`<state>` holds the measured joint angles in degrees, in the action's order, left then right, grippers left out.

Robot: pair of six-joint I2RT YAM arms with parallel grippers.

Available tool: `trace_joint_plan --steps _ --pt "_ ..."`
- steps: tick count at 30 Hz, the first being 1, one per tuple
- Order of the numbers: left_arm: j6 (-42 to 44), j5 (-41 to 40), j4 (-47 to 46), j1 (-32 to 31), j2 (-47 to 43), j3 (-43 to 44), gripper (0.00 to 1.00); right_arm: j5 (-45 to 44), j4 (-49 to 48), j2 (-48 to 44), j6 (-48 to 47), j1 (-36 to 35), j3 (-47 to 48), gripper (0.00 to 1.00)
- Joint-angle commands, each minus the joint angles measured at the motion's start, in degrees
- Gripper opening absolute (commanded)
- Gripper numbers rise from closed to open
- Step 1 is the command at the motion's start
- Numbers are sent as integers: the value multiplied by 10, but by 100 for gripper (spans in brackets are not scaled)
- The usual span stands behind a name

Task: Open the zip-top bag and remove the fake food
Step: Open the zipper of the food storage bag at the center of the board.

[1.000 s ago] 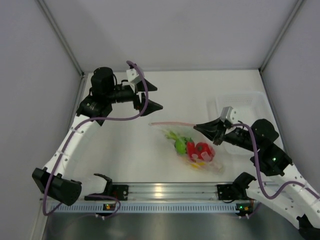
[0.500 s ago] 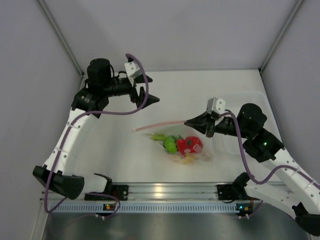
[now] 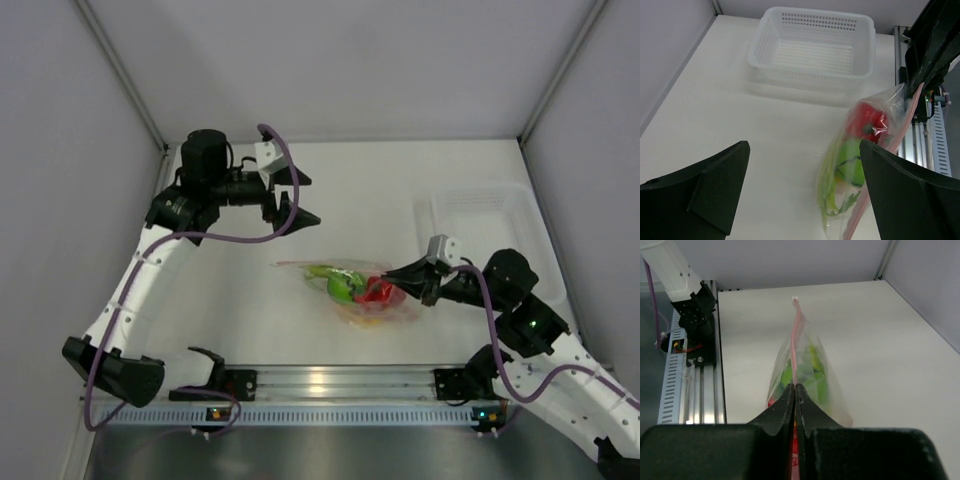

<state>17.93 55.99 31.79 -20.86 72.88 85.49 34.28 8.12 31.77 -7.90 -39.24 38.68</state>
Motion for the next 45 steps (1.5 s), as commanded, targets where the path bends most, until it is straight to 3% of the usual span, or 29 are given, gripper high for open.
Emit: trace_joint_plan --steps 1,8,15,23,32,41,45 --pt "3 -26 2 -33 -12 -14 97 -19 -39 -7 6 5 1 0" --pt "43 -180 3 -127 -75 -56 98 -27 -27 -13 -6 4 29 0" --pt "23 -216 4 -133 -62 -22 98 -30 -12 14 -15 4 98 0" --pt "62 -164 4 -133 -54 -29 98 -25 33 30 -40 5 137 0" --pt "50 -105 32 -132 -21 -2 97 -6 81 -36 -32 4 84 0" --pt "31 -72 78 -138 -17 7 91 16 91 -86 -5 5 47 0" --pt "16 -100 78 -167 -20 -1 81 25 99 -102 0 5 42 0"
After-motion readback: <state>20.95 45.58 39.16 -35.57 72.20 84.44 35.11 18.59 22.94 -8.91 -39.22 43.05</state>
